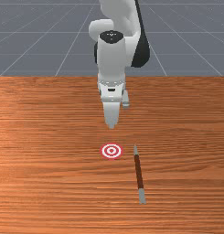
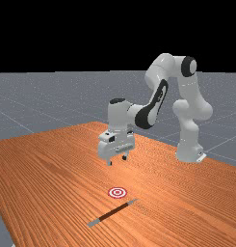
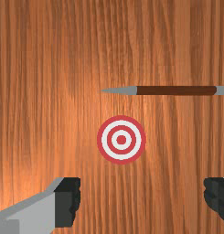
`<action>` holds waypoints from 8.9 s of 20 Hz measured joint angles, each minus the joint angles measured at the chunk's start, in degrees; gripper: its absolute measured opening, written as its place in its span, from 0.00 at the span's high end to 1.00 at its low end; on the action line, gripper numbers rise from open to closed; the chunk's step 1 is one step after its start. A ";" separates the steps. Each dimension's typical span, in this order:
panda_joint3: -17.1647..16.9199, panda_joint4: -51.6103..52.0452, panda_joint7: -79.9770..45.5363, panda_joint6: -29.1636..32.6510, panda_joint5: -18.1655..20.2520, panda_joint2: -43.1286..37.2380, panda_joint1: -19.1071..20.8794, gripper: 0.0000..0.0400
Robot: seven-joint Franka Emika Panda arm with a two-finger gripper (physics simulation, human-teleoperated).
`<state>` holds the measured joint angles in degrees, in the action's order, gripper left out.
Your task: Pick up the pen and put it to the marker
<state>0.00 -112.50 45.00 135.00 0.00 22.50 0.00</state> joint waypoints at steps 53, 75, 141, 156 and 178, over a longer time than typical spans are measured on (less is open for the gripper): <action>6.54 9.51 -16.32 -7.67 1.28 5.14 -11.94 1.00; 10.64 -12.08 -28.70 1.15 4.98 -8.66 -20.08 1.00; 5.60 32.46 -21.45 -10.71 -1.26 27.06 -17.11 0.00; 4.94 55.83 -9.61 -25.82 -1.44 39.39 -9.97 0.00; 6.05 47.26 -3.25 -16.19 -0.13 39.06 -5.09 0.00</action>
<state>6.05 -65.24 41.75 118.81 -0.13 61.56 -5.09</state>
